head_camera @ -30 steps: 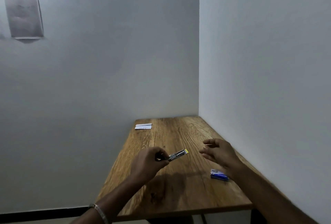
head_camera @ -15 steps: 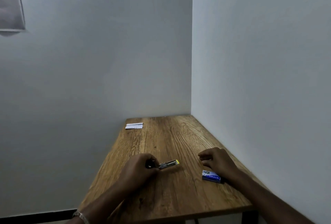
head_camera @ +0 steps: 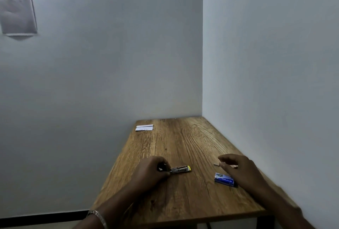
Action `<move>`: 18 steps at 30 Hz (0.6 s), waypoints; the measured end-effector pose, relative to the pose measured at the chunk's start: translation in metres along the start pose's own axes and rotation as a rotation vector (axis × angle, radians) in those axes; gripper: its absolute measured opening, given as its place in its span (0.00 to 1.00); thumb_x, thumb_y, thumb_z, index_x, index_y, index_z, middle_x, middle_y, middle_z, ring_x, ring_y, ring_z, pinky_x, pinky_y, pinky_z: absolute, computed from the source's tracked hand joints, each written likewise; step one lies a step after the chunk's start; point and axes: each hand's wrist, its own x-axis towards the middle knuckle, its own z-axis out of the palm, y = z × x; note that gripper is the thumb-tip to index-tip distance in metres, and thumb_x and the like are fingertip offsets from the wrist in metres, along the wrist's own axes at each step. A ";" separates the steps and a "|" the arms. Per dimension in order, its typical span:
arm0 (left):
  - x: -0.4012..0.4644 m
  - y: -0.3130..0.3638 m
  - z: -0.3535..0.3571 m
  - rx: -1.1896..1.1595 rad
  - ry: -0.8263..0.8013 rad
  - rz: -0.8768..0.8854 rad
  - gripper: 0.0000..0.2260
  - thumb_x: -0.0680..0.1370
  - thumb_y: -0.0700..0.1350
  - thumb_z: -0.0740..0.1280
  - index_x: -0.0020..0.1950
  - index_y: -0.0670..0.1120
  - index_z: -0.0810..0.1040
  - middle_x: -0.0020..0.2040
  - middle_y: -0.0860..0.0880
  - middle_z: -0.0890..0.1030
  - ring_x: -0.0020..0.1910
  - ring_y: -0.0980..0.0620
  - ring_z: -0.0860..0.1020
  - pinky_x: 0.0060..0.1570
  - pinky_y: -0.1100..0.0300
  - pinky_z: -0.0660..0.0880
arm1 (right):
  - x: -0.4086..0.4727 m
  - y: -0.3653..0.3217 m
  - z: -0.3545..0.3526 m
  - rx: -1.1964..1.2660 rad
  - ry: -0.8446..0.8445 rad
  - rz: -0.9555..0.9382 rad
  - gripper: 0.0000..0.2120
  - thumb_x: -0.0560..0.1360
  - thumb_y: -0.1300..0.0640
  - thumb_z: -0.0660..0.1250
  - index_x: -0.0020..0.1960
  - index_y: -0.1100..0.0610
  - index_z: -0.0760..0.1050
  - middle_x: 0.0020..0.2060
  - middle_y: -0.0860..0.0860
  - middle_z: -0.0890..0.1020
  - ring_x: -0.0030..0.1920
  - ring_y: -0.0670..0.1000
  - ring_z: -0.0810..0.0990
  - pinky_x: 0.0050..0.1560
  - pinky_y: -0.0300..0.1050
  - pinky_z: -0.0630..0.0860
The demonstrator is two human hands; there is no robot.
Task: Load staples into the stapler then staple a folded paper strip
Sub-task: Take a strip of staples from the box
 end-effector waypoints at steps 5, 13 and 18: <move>-0.001 -0.002 0.001 -0.018 0.013 -0.026 0.07 0.75 0.47 0.73 0.51 0.56 0.82 0.48 0.61 0.82 0.48 0.65 0.78 0.46 0.70 0.74 | -0.023 0.002 -0.013 -0.022 -0.159 0.000 0.17 0.71 0.43 0.75 0.60 0.41 0.79 0.53 0.40 0.82 0.52 0.39 0.80 0.46 0.34 0.75; 0.000 -0.008 -0.003 -0.084 -0.030 -0.105 0.14 0.73 0.50 0.75 0.57 0.56 0.79 0.49 0.61 0.80 0.50 0.61 0.78 0.48 0.67 0.76 | -0.025 0.001 -0.014 -0.060 -0.195 -0.052 0.19 0.72 0.52 0.76 0.62 0.44 0.80 0.54 0.40 0.83 0.50 0.32 0.79 0.45 0.24 0.72; -0.015 0.005 -0.004 -0.074 0.452 -0.204 0.11 0.72 0.54 0.75 0.51 0.56 0.78 0.47 0.57 0.79 0.48 0.57 0.77 0.44 0.58 0.75 | -0.024 -0.010 -0.004 -0.056 -0.213 -0.091 0.19 0.72 0.52 0.75 0.63 0.46 0.80 0.56 0.40 0.83 0.51 0.34 0.79 0.46 0.24 0.73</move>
